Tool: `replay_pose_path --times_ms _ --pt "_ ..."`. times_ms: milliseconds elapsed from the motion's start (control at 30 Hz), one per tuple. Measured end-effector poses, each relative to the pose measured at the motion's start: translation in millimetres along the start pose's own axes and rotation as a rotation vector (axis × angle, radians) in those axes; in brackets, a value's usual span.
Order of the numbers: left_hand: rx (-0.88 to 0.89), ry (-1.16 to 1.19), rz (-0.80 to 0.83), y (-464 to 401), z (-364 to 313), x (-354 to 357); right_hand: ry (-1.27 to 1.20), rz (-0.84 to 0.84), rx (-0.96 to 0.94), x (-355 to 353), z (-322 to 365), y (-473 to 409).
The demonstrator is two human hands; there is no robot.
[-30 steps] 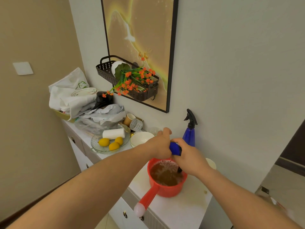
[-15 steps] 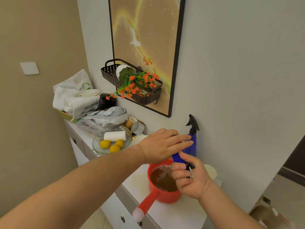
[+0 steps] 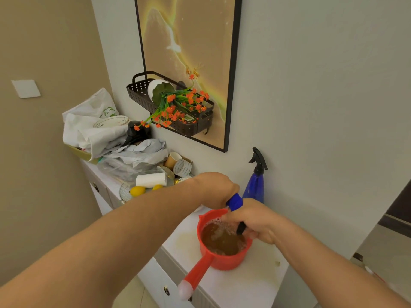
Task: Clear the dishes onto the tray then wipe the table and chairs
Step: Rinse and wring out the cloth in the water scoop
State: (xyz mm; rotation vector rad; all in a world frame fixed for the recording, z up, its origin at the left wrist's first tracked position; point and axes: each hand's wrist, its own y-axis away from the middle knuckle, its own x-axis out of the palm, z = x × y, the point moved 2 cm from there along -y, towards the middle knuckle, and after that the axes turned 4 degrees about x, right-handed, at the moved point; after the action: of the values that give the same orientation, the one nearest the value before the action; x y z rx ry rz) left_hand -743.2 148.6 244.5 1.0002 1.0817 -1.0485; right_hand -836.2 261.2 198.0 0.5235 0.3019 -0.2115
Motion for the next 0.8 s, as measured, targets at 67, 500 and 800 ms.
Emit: replay_pose_path --times_ms 67,500,800 --pt "-0.077 0.080 0.058 -4 1 6 0.180 -0.113 -0.059 1 7 -8" --pt "-0.327 0.529 0.313 -4 9 43 1.318 -0.524 -0.482 2 13 -31" --pt "-0.450 1.135 0.426 -4 5 57 1.488 -0.558 -0.641 -17 11 -43"
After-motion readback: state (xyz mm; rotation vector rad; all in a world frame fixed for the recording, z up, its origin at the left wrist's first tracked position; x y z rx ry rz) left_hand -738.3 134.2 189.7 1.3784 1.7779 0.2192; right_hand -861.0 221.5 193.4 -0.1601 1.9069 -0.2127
